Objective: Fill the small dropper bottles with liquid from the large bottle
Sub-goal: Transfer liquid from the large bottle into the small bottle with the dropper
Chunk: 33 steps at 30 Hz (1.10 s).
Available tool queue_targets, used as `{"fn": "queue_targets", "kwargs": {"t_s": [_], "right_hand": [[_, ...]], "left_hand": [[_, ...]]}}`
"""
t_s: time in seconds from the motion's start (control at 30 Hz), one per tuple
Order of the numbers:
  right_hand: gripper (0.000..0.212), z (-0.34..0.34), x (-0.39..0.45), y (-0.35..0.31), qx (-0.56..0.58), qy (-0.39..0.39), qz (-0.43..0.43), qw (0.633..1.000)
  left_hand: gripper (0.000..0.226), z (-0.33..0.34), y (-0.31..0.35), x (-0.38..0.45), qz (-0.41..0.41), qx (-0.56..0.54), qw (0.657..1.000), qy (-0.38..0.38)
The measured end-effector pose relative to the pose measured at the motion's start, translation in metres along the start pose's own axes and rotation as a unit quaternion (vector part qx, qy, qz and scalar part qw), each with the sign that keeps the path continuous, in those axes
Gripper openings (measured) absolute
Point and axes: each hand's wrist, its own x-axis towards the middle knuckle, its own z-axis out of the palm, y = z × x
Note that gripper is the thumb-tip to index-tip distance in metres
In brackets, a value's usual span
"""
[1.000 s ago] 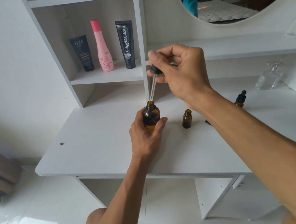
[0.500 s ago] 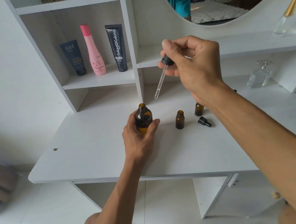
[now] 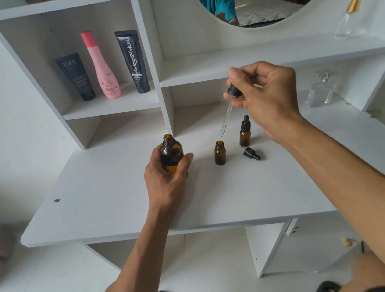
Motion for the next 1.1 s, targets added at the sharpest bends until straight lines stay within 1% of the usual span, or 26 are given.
{"fn": "queue_targets", "kwargs": {"t_s": [0.17,0.43,0.67,1.1], "right_hand": [[0.023,-0.001,-0.002,0.010,-0.011,-0.002,0.003,1.000],[0.012,0.006,-0.004,0.017,-0.021,-0.006,-0.001,1.000],[0.017,0.008,-0.004,0.020,-0.027,-0.015,0.006,1.000],[0.015,0.013,-0.008,0.022,-0.062,-0.048,-0.001,0.997]], "left_hand": [[0.030,0.000,-0.003,0.002,-0.002,-0.007,1.000,-0.005],[0.030,0.001,-0.003,0.002,-0.002,-0.015,1.000,-0.001],[0.027,0.001,-0.003,0.001,0.005,-0.009,1.000,0.001],[0.028,0.000,-0.003,0.001,0.000,-0.008,1.000,-0.001]]}}
